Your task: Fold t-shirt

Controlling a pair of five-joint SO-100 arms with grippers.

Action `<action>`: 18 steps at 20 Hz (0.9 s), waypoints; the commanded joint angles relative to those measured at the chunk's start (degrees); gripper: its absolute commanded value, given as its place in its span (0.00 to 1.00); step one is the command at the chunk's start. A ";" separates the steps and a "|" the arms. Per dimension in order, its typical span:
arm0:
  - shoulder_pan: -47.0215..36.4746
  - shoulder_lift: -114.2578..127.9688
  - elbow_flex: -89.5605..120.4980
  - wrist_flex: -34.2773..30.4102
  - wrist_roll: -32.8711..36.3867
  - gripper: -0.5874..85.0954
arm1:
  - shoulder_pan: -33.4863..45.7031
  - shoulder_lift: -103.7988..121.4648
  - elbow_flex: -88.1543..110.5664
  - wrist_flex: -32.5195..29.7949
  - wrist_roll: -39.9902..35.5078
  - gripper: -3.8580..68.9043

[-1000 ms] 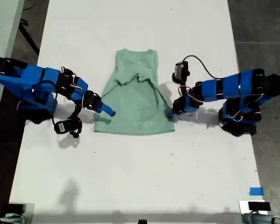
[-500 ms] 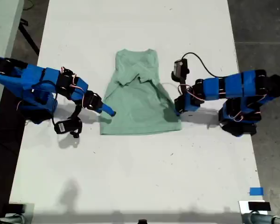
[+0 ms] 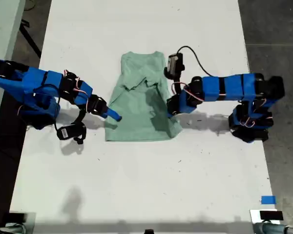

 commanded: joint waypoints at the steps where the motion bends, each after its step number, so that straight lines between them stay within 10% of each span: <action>1: 0.26 0.97 -0.35 -0.79 -0.35 0.38 | -2.02 -10.99 -16.44 -0.09 1.67 0.04; 5: 0.26 0.97 -0.35 -0.79 -0.35 0.38 | -2.81 -21.36 -26.89 -1.05 6.50 0.04; 8: 0.09 1.93 -0.35 0.70 -0.62 0.38 | -0.88 -19.78 -32.78 8.26 4.31 0.52; 18: 4.48 -4.39 -0.09 -0.97 -10.28 0.39 | 8.35 -5.89 -29.88 18.98 -4.04 0.39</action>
